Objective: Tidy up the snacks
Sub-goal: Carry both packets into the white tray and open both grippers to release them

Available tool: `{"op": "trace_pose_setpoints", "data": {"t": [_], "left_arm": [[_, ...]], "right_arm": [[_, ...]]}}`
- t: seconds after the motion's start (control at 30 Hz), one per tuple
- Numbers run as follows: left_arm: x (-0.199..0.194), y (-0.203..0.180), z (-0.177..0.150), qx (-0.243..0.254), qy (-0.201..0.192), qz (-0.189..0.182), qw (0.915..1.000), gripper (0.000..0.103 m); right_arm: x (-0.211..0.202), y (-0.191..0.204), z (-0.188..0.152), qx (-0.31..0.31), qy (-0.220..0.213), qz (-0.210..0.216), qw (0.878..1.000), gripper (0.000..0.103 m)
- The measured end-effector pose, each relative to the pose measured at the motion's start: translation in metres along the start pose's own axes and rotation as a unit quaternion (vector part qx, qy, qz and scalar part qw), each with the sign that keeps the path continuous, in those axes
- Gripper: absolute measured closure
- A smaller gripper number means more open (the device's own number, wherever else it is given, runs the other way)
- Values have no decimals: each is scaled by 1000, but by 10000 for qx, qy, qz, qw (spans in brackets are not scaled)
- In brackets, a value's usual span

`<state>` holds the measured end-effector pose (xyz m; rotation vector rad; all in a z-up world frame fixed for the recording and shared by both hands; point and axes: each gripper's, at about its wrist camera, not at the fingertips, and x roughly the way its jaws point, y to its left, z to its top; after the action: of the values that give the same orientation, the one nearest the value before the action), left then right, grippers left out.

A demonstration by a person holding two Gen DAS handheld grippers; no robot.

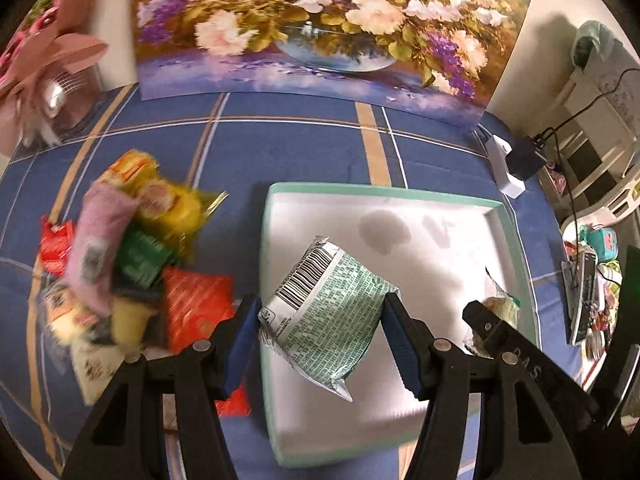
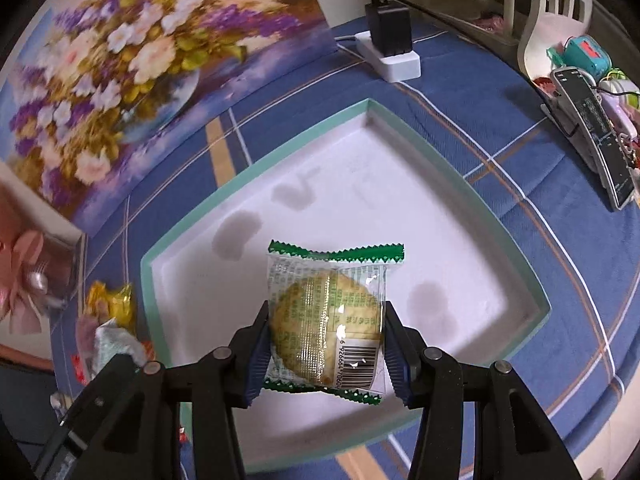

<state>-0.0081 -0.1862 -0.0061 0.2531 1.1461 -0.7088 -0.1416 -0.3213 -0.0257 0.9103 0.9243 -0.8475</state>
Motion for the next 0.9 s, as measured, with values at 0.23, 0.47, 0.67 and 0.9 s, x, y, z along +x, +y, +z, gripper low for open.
{"op": "trace_pose_setpoints", "data": {"t": [0.23,0.47,0.67,0.9], "left_arm": [[30,-14,23,124,-58,-5,9999,40],[41,-17,33,255,3,109,9996,35],[25,-13,38,198,-64,75,9998,33],[0,5,39,-98,-146,124,9998,13]], "right_arm": [[16,-11,21,117,-191,-85,9997,50],[18,-10,34,-21,-473,-254,9986,50],[17,-5,33,-69,-390,-246,9989,50],[10,-7,33,-36,-362,-195,9991,49]]}}
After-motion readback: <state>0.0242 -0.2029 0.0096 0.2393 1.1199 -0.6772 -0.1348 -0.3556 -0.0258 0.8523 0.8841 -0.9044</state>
